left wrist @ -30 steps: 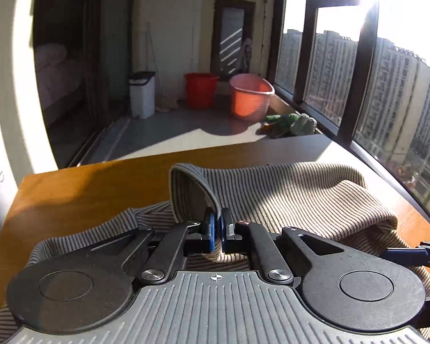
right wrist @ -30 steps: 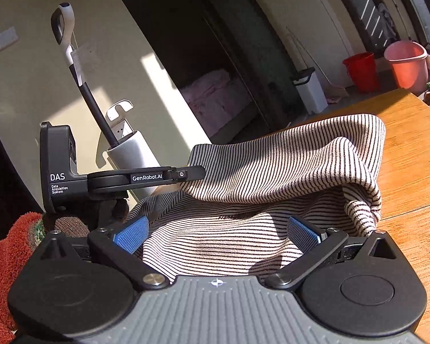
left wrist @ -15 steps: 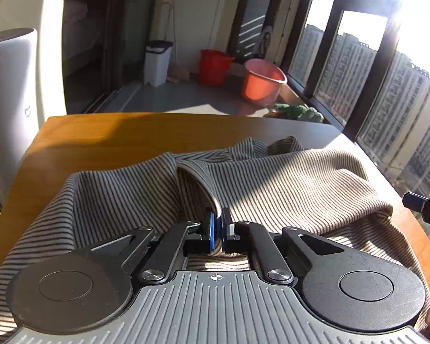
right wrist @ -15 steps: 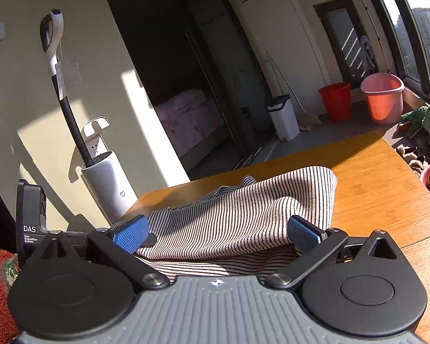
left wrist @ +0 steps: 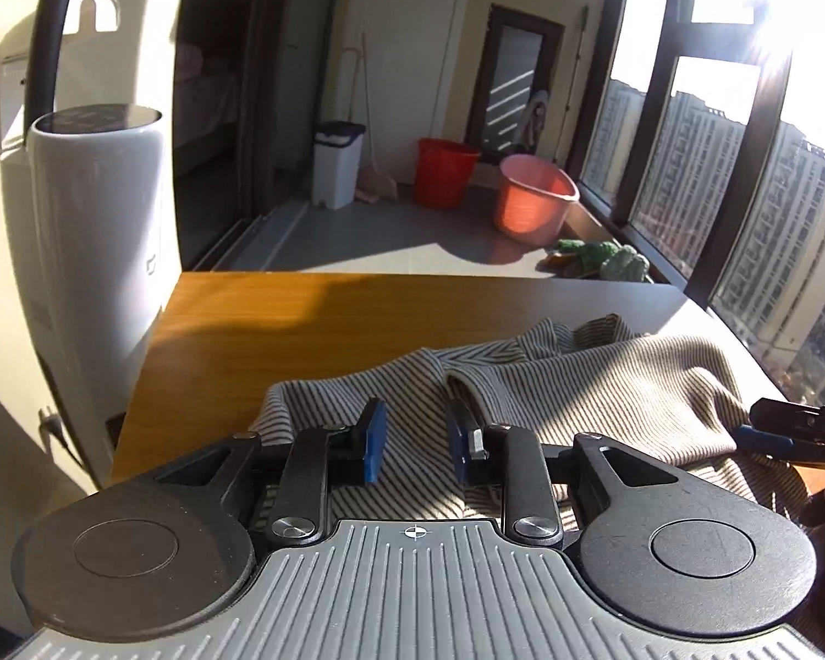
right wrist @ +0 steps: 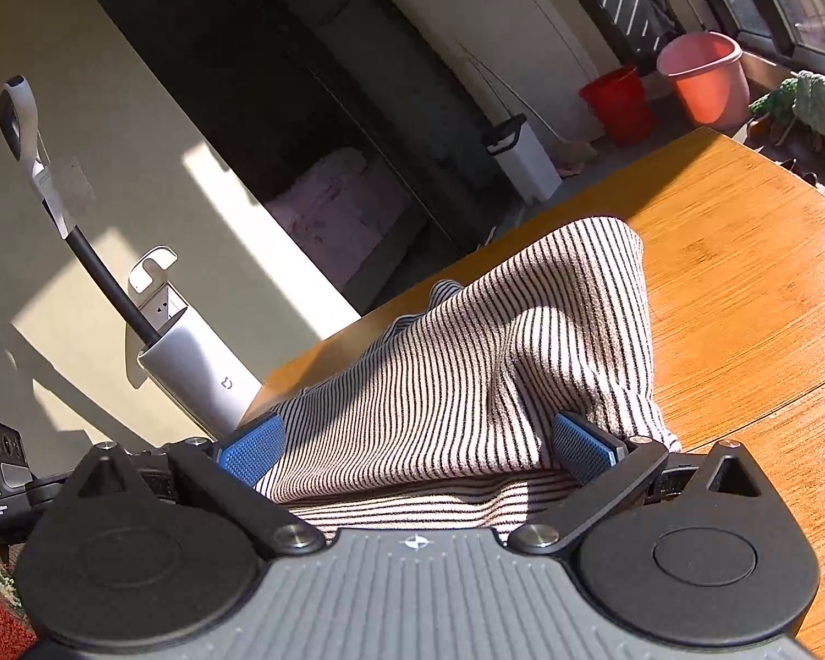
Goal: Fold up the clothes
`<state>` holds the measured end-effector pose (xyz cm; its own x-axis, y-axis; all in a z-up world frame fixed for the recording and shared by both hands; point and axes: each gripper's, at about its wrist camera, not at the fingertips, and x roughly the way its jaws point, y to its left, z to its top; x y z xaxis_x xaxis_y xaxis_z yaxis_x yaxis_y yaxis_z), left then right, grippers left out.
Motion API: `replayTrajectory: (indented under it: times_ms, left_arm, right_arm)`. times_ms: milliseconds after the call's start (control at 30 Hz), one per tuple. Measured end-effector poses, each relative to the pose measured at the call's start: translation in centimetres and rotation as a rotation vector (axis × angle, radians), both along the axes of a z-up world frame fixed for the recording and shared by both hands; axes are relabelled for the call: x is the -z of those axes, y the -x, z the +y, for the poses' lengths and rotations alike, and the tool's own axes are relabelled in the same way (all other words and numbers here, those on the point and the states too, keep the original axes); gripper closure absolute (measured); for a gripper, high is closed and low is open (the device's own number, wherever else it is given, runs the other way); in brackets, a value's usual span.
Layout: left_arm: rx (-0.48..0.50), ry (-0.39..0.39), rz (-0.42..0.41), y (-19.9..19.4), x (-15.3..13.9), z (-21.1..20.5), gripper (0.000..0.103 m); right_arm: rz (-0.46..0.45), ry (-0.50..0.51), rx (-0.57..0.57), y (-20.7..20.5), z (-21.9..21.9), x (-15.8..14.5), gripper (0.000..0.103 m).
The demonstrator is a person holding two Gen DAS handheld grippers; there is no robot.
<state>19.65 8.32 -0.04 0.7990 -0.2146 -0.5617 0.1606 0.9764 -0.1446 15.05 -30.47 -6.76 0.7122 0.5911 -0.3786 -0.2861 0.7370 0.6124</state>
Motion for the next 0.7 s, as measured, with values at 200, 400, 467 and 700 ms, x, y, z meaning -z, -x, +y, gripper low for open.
replayTrajectory:
  times_ms: [200,400,467,700]
  left_arm:
    - [0.075,-0.222,-0.039,6.2,-1.6,2.2,0.027]
    - [0.193,-0.398,0.011,11.4,-0.6,2.0,0.027]
    - [0.23,-0.468,0.028,13.0,0.1,1.5,0.032]
    - [0.292,-0.577,0.034,13.9,2.7,-0.2,0.042]
  right_arm:
    - [-0.006,0.046,-0.005,0.1,0.8,-0.3,0.0]
    - [-0.006,0.081,-0.045,-0.1,1.3,-0.6,0.0]
    - [-0.006,0.065,-0.045,-0.1,1.0,-0.6,0.0]
    - [-0.087,0.165,-0.04,1.3,2.5,-1.9,0.0]
